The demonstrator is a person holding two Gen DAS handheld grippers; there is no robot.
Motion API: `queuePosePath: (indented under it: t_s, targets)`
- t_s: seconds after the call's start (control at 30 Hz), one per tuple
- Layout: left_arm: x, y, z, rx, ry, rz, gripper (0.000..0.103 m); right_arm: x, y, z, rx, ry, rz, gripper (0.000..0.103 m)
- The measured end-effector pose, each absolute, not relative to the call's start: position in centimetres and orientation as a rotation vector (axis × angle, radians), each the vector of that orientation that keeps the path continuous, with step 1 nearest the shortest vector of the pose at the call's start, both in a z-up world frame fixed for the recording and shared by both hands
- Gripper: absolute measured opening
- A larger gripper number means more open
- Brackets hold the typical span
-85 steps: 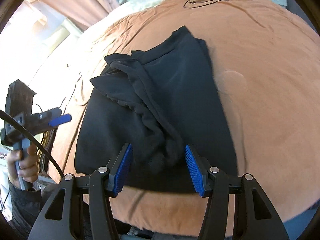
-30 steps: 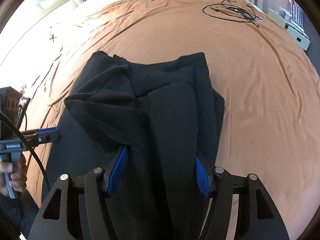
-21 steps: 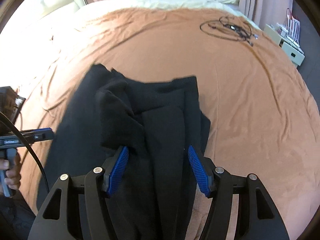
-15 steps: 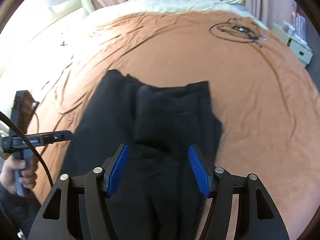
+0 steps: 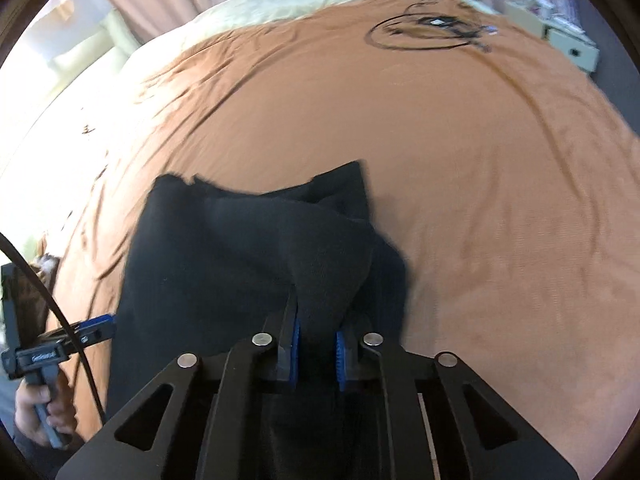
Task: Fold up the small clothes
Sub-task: 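Grasp the folded shirt with the right gripper while the left gripper grasps beside it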
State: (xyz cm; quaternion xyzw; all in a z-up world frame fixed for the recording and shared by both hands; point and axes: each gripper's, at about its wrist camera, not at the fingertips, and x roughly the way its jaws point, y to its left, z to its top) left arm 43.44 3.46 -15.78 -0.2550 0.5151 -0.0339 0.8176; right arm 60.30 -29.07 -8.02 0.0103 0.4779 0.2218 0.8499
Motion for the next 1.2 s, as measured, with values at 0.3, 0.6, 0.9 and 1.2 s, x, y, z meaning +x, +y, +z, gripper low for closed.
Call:
queuePosePath:
  t_s: [0.3,0.6,0.9,1.2]
  targets:
    - [46.1,3.2,-15.2,-0.548,1.092,-0.1,0.069,61.0,-29.8,-8.4,0.06,1.055,0.446,0.054]
    - [49.3,3.5,-17.1,-0.632,1.101,-0.154,0.069,64.0,-33.2,-11.9,0.288,1.14,0.559,0.077]
    - [52.3,3.4,-17.8,-0.675,1.074,-0.169,0.052,67.2,-33.7,-14.9,0.429,1.165,0.676,0.029]
    - [51.1,2.6,-13.2,-0.598,1.008,-0.184,0.021,63.6,-33.5,-9.4,0.273,1.015,0.658,0.014]
